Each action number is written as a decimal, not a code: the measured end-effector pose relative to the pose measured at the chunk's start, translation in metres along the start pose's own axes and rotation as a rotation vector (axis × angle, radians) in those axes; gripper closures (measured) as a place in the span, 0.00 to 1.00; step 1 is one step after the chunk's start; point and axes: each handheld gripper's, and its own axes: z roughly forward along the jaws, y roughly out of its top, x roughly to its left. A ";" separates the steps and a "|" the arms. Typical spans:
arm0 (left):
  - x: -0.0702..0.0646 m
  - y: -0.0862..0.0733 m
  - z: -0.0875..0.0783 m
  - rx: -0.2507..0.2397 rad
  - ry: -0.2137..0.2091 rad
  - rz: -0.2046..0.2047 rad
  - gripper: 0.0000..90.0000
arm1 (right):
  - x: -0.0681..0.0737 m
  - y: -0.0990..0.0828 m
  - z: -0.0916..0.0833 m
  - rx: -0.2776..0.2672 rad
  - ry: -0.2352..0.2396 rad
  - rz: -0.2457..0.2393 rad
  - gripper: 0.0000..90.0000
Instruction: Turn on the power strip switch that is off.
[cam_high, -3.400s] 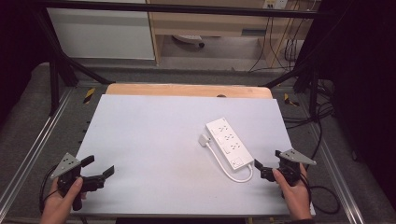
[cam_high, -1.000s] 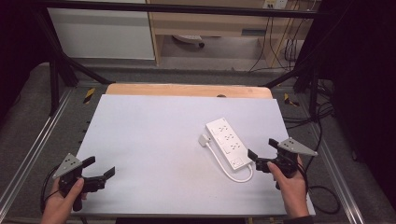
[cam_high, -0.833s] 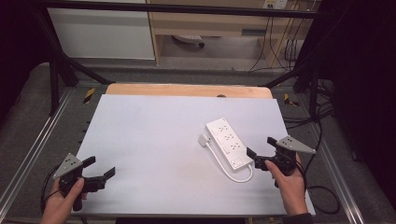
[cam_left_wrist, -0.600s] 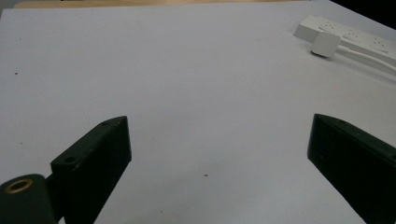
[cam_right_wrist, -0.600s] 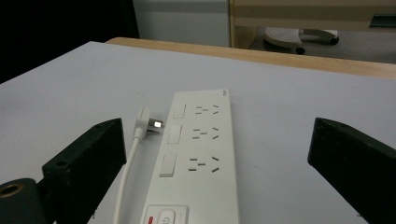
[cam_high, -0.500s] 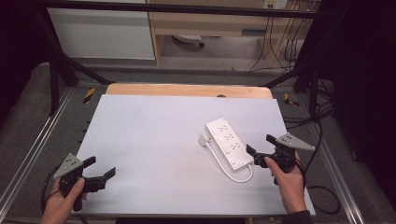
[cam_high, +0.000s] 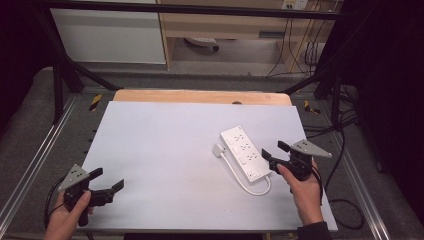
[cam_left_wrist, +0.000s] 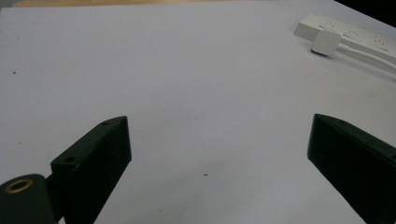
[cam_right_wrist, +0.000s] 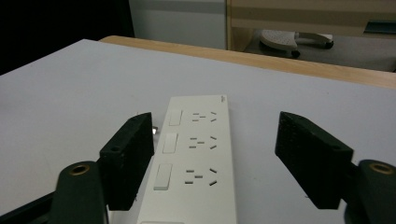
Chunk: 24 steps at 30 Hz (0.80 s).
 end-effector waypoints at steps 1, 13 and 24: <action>0.000 0.000 0.000 0.000 0.000 -0.001 0.07 | 0.000 0.000 0.001 0.002 0.000 -0.005 0.35; 0.000 0.000 0.000 0.001 0.003 0.000 0.07 | 0.008 -0.002 0.009 0.013 0.016 -0.041 0.62; 0.000 0.000 0.000 0.002 0.002 0.000 0.07 | 0.009 -0.010 0.019 0.012 0.025 -0.025 0.84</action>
